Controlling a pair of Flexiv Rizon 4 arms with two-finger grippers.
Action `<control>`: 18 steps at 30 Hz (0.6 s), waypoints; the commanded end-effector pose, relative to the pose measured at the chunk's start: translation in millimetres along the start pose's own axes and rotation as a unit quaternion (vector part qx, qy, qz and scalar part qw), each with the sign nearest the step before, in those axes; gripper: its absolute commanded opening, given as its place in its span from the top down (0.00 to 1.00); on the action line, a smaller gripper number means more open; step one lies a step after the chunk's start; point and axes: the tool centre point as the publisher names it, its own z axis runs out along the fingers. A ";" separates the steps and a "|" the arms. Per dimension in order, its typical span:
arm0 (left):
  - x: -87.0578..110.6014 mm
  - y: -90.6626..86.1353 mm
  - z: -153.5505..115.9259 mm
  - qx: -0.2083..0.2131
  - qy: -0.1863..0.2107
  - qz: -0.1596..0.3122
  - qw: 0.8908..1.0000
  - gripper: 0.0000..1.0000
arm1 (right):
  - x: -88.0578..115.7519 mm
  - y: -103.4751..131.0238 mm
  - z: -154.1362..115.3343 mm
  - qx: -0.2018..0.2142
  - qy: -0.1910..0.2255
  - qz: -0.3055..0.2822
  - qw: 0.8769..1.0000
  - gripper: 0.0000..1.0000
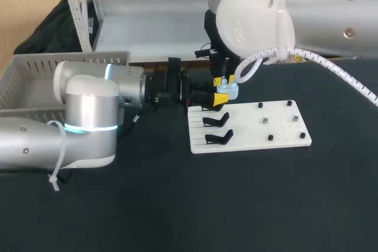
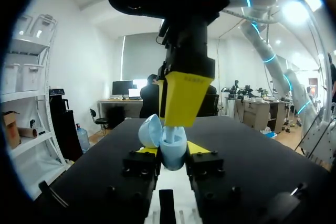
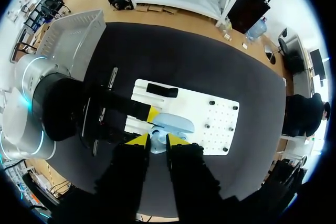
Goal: Pick up each earbud case from the left stands, insert the matching earbuds, close the lid, and place the case in the box.
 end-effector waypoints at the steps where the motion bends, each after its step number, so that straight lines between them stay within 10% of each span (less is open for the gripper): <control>1: 0.1 -2.5 0.1 -0.004 0.000 0.001 1.000 1.00 | -1.6 0.3 1.9 0.001 0.001 0.001 1.000 1.00; 18: 0.1 -2.5 0.1 -0.004 0.000 0.001 1.000 1.00 | -0.4 1.7 5.5 0.006 0.016 -0.008 1.000 1.00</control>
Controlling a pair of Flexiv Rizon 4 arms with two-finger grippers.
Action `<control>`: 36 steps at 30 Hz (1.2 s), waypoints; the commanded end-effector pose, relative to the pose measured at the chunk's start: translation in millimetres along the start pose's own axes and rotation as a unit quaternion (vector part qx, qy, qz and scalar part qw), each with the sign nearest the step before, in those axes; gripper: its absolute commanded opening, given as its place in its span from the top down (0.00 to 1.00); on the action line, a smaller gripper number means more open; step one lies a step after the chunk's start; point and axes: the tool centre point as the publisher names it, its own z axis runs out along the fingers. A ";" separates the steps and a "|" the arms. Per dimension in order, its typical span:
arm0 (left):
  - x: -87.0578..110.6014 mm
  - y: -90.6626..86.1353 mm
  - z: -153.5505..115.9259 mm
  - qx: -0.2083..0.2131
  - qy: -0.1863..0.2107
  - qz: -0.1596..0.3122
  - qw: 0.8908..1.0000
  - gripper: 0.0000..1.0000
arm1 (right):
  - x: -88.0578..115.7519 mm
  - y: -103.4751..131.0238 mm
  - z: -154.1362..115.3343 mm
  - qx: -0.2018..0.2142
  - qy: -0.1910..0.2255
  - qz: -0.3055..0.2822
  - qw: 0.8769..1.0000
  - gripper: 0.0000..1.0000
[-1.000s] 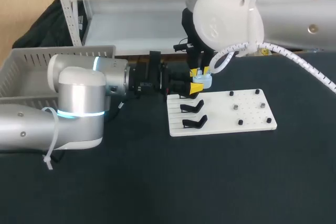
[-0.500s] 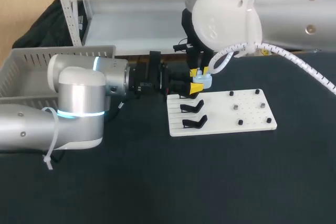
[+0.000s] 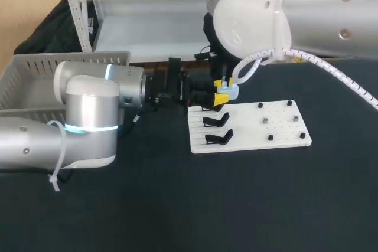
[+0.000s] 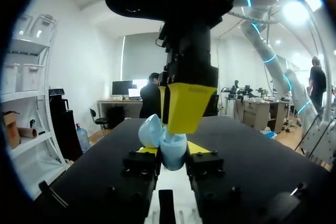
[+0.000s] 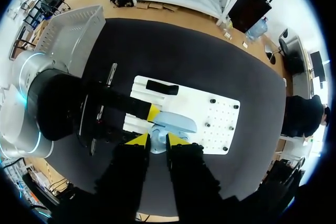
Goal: Pick up each earbud case from the left stands, insert the matching earbuds, close the lid, and place the case in the box.
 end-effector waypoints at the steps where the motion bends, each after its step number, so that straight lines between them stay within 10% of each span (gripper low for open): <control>1: -0.2 -2.1 -0.4 -0.005 0.000 0.001 1.000 1.00 | -3.8 1.4 -0.5 0.001 0.004 -0.001 1.000 1.00; 6: -0.2 -2.1 -0.4 -0.005 0.000 0.001 1.000 1.00 | -4.1 1.7 -4.5 0.002 0.001 0.000 1.000 0.62; 22: -0.2 -2.1 -0.4 -0.005 0.000 0.001 1.000 1.00 | -18.9 -25.8 -30.7 0.015 -0.040 0.052 0.998 0.51; 26: -0.2 -2.1 -0.4 -0.005 0.000 0.001 1.000 1.00 | -29.4 -36.3 -26.3 0.031 -0.040 0.075 0.996 0.04; 36: -0.2 -2.1 -0.4 -0.005 0.000 0.001 1.000 1.00 | -47.1 -64.2 -3.0 0.044 -0.019 0.121 0.992 0.00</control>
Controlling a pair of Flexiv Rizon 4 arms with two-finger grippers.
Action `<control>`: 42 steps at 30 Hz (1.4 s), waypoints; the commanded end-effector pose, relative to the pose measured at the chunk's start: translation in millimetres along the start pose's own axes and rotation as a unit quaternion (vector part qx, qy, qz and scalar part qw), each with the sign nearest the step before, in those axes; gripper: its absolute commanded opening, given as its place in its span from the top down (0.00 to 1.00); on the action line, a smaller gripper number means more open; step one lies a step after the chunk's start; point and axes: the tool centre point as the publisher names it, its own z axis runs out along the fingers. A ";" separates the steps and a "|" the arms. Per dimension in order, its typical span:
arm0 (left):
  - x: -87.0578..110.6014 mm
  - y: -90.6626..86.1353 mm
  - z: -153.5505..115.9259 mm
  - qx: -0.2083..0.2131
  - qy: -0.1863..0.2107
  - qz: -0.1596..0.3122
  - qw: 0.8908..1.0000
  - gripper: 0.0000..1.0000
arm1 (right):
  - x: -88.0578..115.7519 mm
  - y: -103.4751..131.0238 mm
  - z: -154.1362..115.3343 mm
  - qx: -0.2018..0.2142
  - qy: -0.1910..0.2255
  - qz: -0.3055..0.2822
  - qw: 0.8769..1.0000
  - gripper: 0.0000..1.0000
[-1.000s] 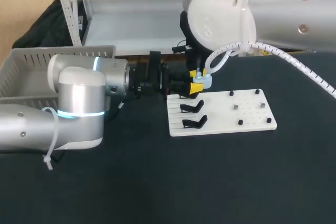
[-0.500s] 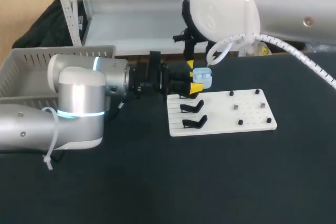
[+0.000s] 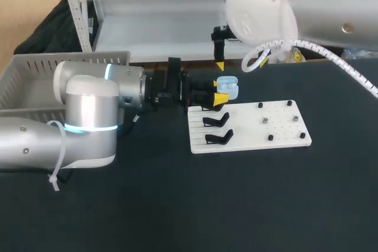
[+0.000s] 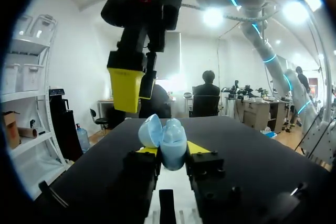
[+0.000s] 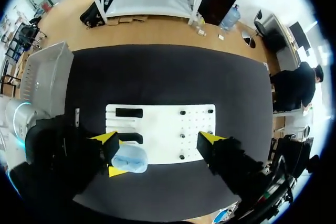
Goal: Pick up each earbud case from the left stands, insert the matching earbuds, close the lid, and place the case in the box.
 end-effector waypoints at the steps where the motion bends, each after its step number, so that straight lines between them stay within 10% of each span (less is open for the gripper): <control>1: 0.1 -2.5 0.2 -0.004 0.000 0.001 1.000 1.00 | -12.3 -3.1 11.5 0.003 0.018 0.007 1.000 0.00; 24: 0.1 -2.5 0.2 -0.004 0.000 0.001 1.000 1.00 | 36.0 -15.9 13.2 -0.016 0.069 0.006 0.997 0.00; 34: 0.1 -2.5 0.2 -0.004 0.000 0.001 1.000 1.00 | 39.9 -42.9 -27.7 -0.057 -0.031 0.030 0.997 0.00; 42: -24.2 26.7 -60.6 -0.099 -0.006 0.018 0.995 1.00 | 51.8 -51.8 -41.7 -0.081 -0.059 0.019 0.995 0.00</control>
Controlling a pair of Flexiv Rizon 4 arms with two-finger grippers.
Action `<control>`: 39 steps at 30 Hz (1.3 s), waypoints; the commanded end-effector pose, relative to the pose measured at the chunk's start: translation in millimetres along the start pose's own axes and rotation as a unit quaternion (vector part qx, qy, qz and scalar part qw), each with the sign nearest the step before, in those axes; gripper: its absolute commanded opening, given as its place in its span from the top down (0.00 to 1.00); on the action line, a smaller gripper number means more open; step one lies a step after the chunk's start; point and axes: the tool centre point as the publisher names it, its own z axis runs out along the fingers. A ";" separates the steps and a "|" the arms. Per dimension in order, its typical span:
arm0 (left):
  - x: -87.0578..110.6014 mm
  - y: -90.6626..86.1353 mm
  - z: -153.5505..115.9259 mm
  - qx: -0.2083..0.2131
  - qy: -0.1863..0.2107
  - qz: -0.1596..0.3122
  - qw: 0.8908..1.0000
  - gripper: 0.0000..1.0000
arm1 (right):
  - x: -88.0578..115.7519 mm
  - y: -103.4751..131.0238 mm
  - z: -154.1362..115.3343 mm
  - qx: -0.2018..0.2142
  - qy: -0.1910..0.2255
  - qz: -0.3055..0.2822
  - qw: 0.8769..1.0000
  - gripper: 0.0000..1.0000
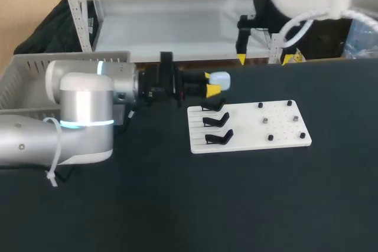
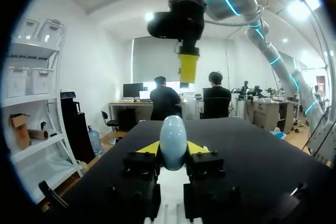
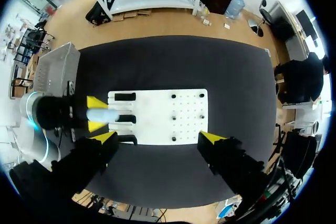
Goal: Pick up each earbud case from the left stands, insert the matching earbuds, close the lid, and place the case in the box.
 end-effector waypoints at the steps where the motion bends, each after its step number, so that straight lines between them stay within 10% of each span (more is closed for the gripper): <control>1: -19.3 -0.1 -39.6 -0.061 0.002 0.014 0.998 1.00 | 22.8 -8.8 -1.6 -0.018 -0.090 0.000 0.996 0.00; 10: -53.1 37.6 -117.5 -0.164 0.042 0.051 0.984 1.00 | 22.8 -8.8 -1.6 -0.018 -0.090 0.000 0.996 0.00; 18: -41.0 73.0 -187.2 -0.349 0.059 0.016 0.935 1.00 | 22.8 -8.8 -1.6 -0.018 -0.090 0.000 0.996 0.00; 39: -8.9 97.7 -291.6 -0.481 0.088 -0.045 0.871 1.00 | 22.8 -8.8 -1.6 -0.018 -0.090 0.000 0.996 0.00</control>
